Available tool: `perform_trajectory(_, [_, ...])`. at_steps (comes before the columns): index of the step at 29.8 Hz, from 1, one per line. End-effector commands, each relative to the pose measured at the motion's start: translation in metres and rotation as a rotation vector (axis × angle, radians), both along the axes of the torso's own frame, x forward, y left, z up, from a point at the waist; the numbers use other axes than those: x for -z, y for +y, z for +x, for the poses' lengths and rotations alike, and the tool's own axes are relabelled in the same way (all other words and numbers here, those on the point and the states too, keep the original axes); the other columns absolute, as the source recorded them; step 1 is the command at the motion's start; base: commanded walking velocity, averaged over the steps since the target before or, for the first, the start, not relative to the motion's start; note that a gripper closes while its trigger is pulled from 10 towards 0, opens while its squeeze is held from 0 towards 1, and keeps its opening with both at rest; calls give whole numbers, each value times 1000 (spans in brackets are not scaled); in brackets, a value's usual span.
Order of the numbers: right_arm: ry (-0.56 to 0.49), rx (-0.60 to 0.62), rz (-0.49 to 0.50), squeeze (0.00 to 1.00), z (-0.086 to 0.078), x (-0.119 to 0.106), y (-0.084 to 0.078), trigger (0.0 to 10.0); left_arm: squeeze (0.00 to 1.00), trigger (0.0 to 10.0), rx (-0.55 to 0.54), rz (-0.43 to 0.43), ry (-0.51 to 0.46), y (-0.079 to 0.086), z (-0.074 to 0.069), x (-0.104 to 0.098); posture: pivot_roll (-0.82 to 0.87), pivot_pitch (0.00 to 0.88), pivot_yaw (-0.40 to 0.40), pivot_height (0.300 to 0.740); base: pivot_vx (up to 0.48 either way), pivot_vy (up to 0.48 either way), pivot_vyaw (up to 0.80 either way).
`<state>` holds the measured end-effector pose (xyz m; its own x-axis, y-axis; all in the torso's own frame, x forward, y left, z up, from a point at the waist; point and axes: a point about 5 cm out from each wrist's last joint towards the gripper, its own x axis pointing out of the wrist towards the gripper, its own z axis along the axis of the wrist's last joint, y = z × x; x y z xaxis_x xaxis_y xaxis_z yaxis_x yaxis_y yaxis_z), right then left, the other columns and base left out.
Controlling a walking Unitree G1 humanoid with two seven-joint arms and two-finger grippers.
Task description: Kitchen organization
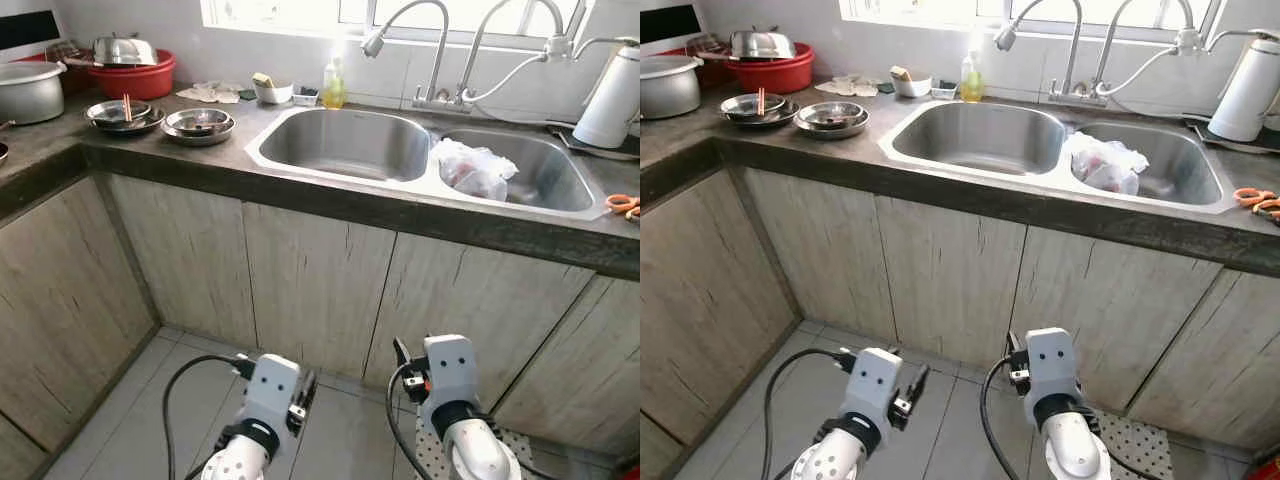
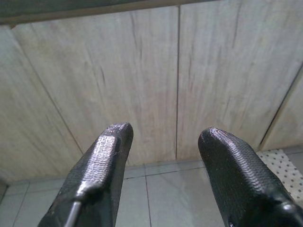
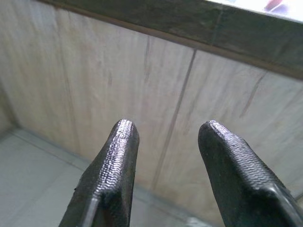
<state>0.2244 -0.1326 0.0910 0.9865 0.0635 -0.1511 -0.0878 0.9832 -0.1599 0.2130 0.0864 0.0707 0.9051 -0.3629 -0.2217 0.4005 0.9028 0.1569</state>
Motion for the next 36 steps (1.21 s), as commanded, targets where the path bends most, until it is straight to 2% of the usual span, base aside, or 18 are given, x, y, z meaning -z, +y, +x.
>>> perform_trajectory(1, [-8,-36,49,0,-3,-3,4,10000,0,10000,29,8,-39,1,3,-6,22,0,-13,740,0,0,0])
perform_trajectory(4, [-8,-21,59,0,-3,-2,4,10000,0,10000,32,9,-43,4,4,-6,15,0,0,740,0,0,0])
perform_trajectory(8, [-15,2,20,0,-1,-3,4,10000,0,10000,38,3,-56,6,7,-7,-3,0,19,740,0,0,0])
perform_trajectory(14, [-49,-26,-4,0,0,-6,5,10000,0,10000,29,-5,-63,5,10,-7,-6,0,12,740,0,0,0])
perform_trajectory(20, [-63,-24,37,0,2,-6,5,10000,0,10000,16,-6,-74,6,11,-8,3,0,4,740,0,0,0])
perform_trajectory(22, [-47,-15,2,0,3,-4,4,10000,0,10000,7,-8,-81,6,11,-9,4,0,1,740,0,0,0])
perform_trajectory(24, [-28,-64,85,0,2,-3,9,10000,0,10000,0,-14,-83,7,11,-9,9,0,-5,740,0,0,0])
perform_trajectory(29, [-48,-103,75,0,2,-5,13,10000,0,10000,-6,-12,-89,7,12,-9,13,0,-9,740,0,0,0])
perform_trajectory(36, [-58,-112,88,0,2,-5,14,10000,0,10000,-13,-1,-100,8,11,-10,18,0,-16,740,78,0,781])
